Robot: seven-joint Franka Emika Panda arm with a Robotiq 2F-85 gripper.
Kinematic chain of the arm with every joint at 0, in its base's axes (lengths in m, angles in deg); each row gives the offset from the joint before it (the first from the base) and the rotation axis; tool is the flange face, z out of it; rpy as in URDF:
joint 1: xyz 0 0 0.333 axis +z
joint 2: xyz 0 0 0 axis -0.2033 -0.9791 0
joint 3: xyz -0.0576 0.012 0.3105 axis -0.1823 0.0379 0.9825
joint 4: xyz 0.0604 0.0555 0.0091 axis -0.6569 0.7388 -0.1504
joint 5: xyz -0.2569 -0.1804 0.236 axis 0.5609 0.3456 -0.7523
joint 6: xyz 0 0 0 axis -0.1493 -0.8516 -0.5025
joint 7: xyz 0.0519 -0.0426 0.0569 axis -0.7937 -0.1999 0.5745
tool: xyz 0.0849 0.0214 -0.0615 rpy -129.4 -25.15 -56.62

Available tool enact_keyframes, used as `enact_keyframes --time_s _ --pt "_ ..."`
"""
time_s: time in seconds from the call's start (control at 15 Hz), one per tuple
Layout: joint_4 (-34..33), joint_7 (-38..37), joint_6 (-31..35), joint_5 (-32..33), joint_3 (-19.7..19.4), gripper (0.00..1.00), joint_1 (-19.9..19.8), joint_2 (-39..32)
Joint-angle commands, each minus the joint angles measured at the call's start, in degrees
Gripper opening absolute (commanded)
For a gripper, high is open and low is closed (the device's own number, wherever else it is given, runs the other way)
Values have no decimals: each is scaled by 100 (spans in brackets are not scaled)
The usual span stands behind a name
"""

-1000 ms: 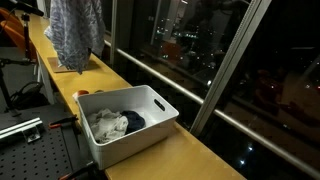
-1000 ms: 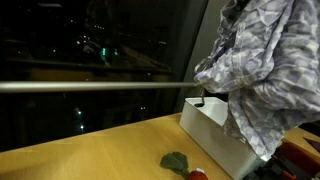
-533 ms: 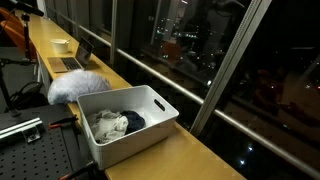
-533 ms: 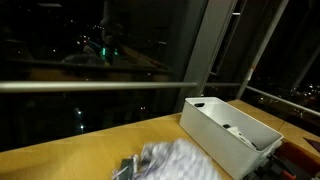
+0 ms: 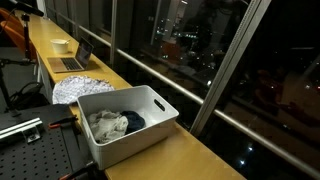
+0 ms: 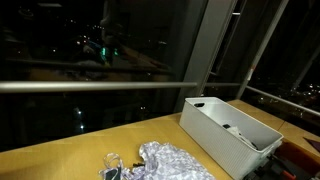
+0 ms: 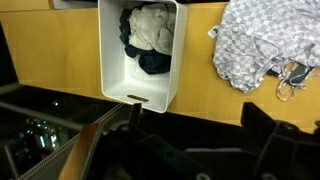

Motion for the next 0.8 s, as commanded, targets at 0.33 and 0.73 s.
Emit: enact_keyframes --time_s 0.33,0.73 --pt "2966 1229 2677 -2149 -800 100 -1852 1548" --pt "5060 2026 4354 -2157 -1750 100 -1643 1736"
